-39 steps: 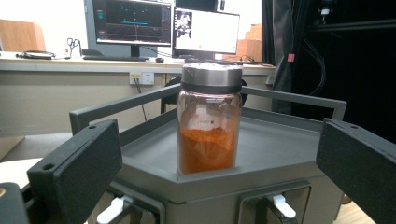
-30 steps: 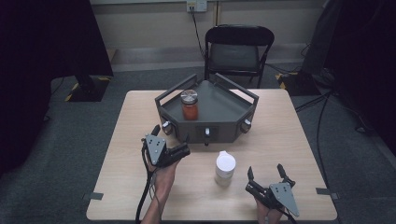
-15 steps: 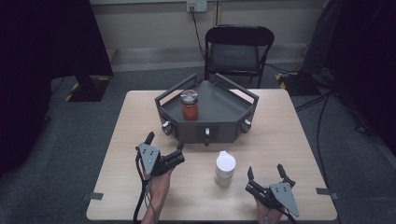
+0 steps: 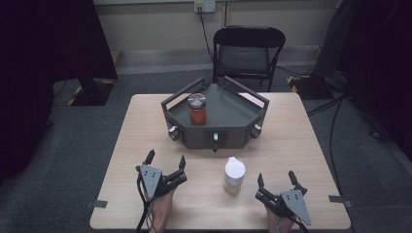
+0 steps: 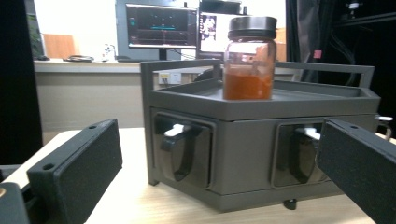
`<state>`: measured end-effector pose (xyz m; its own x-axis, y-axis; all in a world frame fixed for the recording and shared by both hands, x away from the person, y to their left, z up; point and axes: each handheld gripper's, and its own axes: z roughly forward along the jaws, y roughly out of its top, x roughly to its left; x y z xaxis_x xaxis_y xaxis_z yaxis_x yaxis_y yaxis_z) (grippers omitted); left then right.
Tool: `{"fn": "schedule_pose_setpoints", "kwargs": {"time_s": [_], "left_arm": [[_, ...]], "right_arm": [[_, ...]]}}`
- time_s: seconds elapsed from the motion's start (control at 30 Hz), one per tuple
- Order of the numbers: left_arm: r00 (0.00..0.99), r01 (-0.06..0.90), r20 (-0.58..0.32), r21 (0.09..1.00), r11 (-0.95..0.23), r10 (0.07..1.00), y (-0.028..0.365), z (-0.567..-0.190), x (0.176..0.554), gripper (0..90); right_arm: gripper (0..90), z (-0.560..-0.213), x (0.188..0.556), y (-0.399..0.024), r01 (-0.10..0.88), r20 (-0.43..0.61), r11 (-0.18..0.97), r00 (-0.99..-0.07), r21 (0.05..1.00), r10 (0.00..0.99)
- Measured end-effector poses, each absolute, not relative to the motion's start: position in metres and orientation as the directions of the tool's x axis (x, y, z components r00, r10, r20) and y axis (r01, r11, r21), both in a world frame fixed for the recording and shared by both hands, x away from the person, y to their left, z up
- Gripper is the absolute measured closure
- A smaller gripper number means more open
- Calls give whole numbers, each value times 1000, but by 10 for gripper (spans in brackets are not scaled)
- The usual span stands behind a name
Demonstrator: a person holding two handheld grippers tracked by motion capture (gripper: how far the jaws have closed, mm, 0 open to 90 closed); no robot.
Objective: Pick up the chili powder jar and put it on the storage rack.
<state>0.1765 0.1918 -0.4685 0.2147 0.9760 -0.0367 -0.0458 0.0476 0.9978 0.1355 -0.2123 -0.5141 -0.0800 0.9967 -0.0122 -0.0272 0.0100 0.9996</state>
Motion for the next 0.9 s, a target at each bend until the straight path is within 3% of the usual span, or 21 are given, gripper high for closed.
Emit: {"fn": "schedule_pose_setpoints", "kwargs": {"time_s": [0.9], "left_arm": [[167, -50, -12, 999, 20, 986, 196, -510, 150, 0]], "right_arm": [[8, -514, 135, -211, -27, -13, 11, -76, 1000, 997]]}}
